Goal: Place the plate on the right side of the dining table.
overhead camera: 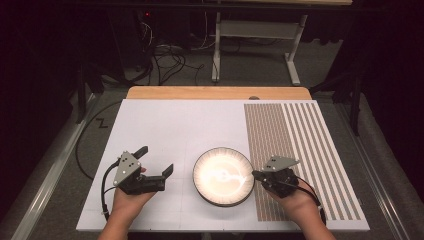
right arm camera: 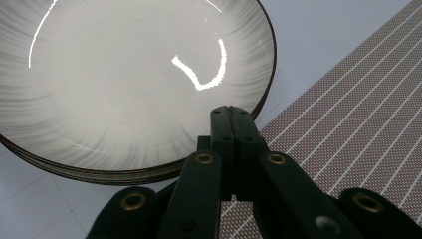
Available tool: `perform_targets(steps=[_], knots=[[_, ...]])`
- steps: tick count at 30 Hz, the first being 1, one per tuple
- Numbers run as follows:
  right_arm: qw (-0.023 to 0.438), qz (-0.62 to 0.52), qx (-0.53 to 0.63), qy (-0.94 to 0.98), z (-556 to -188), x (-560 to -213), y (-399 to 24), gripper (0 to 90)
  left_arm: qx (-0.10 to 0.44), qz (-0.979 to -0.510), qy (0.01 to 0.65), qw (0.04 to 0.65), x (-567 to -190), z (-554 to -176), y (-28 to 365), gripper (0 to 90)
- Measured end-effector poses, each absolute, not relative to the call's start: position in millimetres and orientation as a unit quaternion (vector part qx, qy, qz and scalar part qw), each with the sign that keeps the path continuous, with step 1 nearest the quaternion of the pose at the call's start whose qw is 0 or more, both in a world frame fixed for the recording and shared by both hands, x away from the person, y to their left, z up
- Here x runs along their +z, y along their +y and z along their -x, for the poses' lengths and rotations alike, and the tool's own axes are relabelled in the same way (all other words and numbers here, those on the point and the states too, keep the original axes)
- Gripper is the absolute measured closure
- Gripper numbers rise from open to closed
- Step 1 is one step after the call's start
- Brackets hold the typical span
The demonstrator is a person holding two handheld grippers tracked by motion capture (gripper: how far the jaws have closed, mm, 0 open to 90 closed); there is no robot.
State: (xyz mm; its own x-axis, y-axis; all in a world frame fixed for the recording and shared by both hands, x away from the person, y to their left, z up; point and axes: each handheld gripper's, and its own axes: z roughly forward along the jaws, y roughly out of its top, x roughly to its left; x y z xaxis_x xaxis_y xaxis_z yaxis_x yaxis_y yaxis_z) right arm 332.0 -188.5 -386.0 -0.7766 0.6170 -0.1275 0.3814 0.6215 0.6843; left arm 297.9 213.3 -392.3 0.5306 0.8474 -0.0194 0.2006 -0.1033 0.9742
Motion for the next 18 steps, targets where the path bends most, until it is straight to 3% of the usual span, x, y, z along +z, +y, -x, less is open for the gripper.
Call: perform_targets(steps=[18], knots=[[0.172,-0.277,0.332,0.885,-331.8,-386.7,-182.8,90.0,0.299,-0.677,0.385,0.552,-391.1,-296.7,214.8,0.1]])
